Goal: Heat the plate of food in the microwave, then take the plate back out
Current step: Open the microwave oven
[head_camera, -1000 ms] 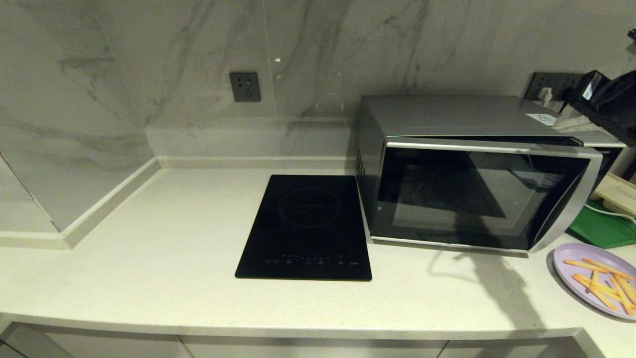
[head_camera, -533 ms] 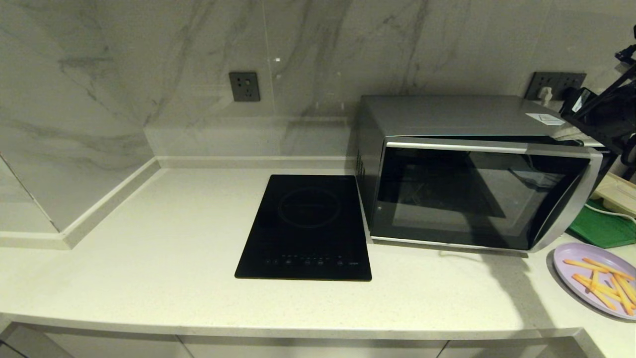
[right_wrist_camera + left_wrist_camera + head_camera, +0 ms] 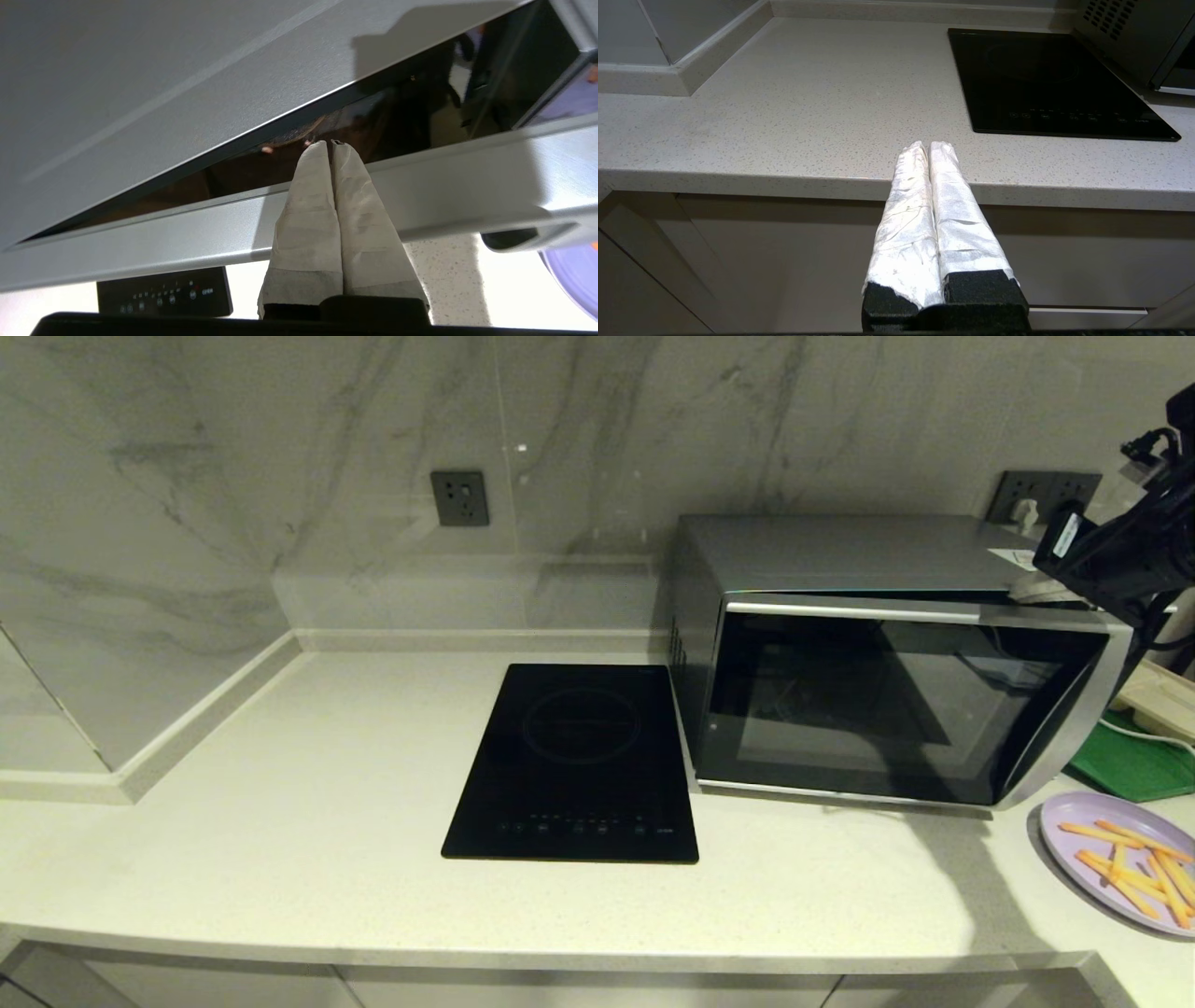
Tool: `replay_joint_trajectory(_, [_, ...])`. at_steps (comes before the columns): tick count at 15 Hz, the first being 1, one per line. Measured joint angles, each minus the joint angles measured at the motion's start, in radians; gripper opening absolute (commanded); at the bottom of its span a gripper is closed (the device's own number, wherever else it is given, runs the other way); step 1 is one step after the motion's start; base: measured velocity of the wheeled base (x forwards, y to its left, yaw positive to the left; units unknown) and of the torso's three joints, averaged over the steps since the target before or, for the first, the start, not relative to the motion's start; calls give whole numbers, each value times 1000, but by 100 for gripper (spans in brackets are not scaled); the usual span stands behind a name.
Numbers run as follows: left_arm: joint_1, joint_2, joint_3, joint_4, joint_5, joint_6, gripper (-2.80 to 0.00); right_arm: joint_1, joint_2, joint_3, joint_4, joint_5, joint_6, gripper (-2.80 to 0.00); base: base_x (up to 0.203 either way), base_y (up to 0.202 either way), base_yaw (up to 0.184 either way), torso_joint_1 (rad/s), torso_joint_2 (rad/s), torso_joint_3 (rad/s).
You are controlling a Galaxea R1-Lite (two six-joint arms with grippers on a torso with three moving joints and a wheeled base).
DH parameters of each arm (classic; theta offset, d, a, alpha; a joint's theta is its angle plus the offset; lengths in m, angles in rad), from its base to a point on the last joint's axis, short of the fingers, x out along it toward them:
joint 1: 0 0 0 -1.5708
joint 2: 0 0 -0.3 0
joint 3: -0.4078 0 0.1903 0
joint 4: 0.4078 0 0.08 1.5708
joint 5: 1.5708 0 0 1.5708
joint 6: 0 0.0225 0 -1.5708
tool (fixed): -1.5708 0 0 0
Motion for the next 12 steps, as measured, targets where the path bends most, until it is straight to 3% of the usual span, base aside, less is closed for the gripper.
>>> replay_joint_trajectory(8, [0,0,0,0,0,0,-280,-16,47,-1,-64,32,-26,-280,0,0,0,0,0,0])
replay_joint_trajectory(12, [0,0,0,0,0,0,-280,-17,43,3,-35,38,-49,-280,0,0,0,0,0,0])
